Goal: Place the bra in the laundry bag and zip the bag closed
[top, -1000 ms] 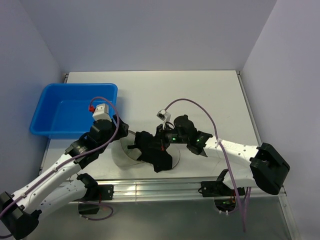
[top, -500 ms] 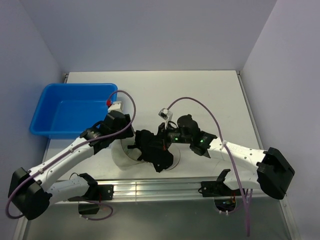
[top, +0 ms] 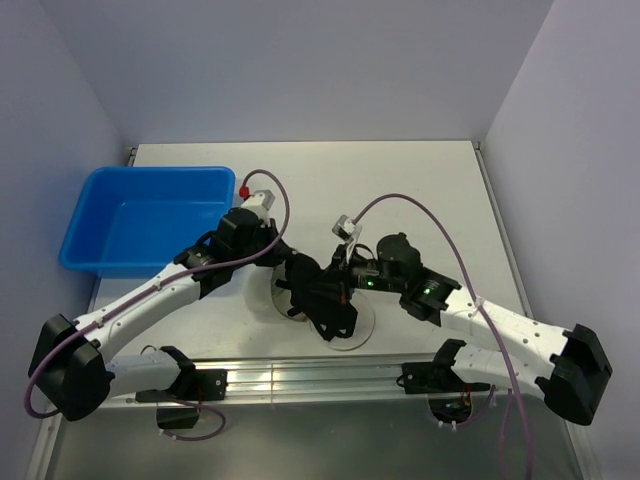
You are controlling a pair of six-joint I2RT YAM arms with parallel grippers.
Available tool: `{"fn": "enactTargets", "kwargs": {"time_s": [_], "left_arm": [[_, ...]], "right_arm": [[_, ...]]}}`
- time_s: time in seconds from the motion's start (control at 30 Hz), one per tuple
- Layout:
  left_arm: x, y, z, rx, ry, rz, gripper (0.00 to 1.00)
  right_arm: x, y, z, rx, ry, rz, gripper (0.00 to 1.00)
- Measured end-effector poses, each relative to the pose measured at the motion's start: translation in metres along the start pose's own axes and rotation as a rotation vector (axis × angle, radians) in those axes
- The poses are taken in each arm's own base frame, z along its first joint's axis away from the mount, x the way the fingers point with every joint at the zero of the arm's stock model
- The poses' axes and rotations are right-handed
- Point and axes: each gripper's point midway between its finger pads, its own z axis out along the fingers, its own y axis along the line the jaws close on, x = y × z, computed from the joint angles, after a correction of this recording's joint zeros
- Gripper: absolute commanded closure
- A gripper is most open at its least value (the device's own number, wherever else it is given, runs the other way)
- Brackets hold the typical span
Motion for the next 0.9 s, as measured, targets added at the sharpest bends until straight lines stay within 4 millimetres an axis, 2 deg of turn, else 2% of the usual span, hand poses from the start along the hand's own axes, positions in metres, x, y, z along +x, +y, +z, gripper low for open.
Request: {"fn": "enactTargets", "kwargs": {"time_s": [0.17, 0.23, 0.43, 0.6, 0.77, 0.9], "left_arm": [[-0.014, -0.056, -0.005, 0.24, -0.074, -0.018, 1.0], [-0.015, -0.064, -0.008, 0.295, -0.093, -0.033, 1.0], [-0.009, -0.074, -0.011, 0.379, -0.098, -0.069, 1.0], [-0.004, -0.075, -0.01, 0.403, -0.094, -0.09, 1.0], [-0.002, -0.075, -0.009, 0.412, -0.09, -0.105, 1.0], [-0.003, -0.071, -0.007, 0.388, -0.101, -0.113, 1.0]], "right_arm": [[-0.012, 0.005, -0.011, 0.007, -0.041, -0.071, 1.0], [-0.01, 0.0, -0.007, 0.019, -0.03, -0.074, 1.0], [0.017, -0.035, 0.025, 0.086, 0.047, 0.009, 1.0], [0.028, -0.062, 0.041, 0.168, -0.009, 0.104, 1.0], [0.019, -0.094, 0.051, 0.283, -0.149, 0.28, 1.0], [-0.003, -0.111, 0.054, 0.351, -0.311, 0.458, 1.0]]}}
